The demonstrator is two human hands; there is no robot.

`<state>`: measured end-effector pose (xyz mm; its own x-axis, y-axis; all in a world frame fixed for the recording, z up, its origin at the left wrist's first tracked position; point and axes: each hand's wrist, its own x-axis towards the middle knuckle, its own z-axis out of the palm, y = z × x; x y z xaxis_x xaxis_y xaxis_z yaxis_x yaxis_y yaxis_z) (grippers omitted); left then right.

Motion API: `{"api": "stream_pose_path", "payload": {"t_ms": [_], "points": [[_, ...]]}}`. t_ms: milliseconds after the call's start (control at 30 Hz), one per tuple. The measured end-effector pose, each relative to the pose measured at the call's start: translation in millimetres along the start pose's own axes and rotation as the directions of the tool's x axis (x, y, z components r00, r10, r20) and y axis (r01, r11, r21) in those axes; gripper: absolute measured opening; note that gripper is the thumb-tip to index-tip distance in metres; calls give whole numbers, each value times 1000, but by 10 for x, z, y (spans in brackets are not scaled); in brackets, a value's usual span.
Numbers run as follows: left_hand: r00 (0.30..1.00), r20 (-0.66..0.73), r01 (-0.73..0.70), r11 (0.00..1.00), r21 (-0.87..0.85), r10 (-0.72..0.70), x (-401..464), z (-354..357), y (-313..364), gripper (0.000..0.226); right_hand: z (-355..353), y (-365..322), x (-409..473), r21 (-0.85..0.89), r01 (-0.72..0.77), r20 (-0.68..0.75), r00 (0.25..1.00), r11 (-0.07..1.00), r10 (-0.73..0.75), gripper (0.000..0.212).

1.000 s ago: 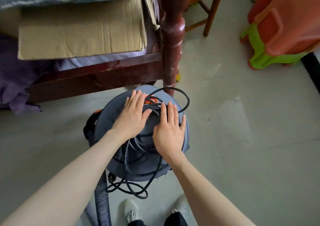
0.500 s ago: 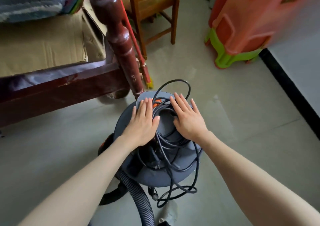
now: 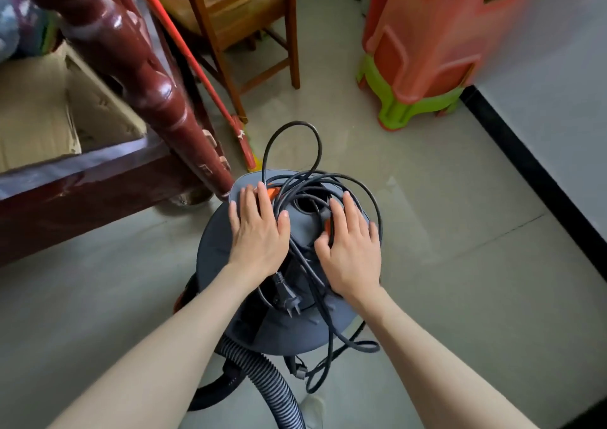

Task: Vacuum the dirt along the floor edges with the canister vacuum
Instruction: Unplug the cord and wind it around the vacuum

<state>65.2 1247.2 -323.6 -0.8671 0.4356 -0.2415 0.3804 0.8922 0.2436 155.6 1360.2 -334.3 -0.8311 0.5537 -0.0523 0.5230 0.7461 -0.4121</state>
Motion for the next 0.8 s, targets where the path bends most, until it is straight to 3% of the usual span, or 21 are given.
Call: {"api": "stream_pose_path", "payload": {"t_ms": [433, 633, 800], "points": [[996, -83, 39, 997, -64, -44, 515, 51, 374, 89, -80, 277, 613, -4, 34, -26, 999, 999, -34, 61], [986, -95, 122, 984, -130, -135, 801, 24, 699, 65, -251, 490, 1117, -55, 117, 48, 992, 992, -115, 72], [987, -77, 126, 979, -162, -140, 1156, -40, 944, 66, -379, 630, 1667, -137, 192, 119, 977, 972, -176, 84]]}}
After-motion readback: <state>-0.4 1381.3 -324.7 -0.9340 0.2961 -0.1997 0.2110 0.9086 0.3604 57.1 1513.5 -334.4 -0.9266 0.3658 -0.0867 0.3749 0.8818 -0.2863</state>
